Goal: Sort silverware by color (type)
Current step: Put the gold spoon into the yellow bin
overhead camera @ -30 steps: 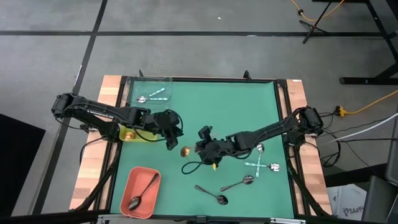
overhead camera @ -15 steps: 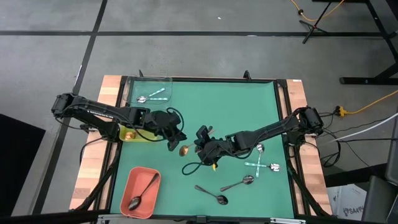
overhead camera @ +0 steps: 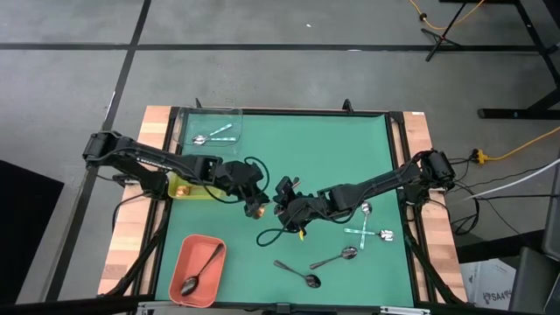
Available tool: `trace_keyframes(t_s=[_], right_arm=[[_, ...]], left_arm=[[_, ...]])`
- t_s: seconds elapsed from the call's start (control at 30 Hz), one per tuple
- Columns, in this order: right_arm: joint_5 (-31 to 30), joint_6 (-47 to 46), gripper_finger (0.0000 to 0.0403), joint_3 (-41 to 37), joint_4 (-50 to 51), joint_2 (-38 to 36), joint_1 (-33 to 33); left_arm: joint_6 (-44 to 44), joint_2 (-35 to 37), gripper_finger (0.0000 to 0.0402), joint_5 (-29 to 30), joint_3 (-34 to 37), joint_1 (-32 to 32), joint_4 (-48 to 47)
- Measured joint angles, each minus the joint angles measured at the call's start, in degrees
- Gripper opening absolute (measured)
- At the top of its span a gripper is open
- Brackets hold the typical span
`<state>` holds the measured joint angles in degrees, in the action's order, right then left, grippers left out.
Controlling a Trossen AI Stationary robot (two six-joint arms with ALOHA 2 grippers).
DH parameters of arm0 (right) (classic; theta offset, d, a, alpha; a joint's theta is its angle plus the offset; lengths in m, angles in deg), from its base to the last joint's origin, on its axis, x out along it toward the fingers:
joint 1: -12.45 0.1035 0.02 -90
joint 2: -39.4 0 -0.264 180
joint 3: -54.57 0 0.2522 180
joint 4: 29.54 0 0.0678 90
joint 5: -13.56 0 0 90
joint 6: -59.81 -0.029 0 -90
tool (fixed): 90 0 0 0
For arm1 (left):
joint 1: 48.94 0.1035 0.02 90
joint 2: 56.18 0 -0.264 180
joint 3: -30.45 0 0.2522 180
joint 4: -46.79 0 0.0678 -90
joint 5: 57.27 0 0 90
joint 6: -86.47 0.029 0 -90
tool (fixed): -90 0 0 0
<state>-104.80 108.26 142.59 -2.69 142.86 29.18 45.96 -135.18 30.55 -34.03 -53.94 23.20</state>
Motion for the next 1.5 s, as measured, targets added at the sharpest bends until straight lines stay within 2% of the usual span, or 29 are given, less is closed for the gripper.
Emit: trace_keyframes(t_s=[1.5], right_arm=[[0.07,-0.07,0.0001,-0.02,-0.14,0.00,0.00]], left_arm=[[0.11,-2.45,0.0062,-0.52,0.02,-0.39,2.95]])
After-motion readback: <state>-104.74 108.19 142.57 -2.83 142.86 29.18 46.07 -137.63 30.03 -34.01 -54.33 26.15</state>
